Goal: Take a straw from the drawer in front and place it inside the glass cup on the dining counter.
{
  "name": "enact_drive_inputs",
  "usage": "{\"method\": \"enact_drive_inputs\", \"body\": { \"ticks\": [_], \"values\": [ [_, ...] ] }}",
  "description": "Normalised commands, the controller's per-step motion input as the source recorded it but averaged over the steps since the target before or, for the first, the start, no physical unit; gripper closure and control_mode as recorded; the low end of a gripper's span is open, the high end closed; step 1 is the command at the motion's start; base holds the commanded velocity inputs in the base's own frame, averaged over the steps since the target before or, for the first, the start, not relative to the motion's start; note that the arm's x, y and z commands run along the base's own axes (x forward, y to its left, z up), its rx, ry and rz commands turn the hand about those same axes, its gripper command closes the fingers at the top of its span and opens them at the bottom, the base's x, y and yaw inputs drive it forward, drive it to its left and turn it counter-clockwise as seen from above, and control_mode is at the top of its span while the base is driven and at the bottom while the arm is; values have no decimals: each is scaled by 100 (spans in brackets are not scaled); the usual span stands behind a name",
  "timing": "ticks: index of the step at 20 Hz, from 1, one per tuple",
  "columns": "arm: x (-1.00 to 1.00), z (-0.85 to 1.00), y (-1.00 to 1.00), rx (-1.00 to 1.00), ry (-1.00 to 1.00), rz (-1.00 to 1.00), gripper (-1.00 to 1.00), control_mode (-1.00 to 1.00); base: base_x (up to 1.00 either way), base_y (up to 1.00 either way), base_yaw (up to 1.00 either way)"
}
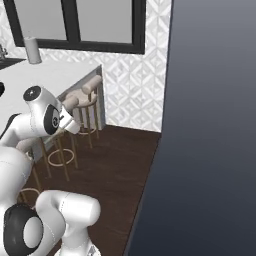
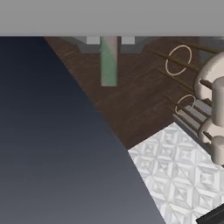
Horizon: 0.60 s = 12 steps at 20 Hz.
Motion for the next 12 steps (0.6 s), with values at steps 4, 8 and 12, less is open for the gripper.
{"method": "enact_drive_inputs", "body": {
  "ticks": [4, 8, 12],
  "values": [
    [0, 0, 0, 0, 0, 0, 100, 100, 100, -47, 40],
    [0, 0, 0, 0, 0, 0, 100, 100, 100, -50, 39],
    [0, 0, 0, 0, 0, 0, 100, 100, 100, -44, 41]
  ]
}}
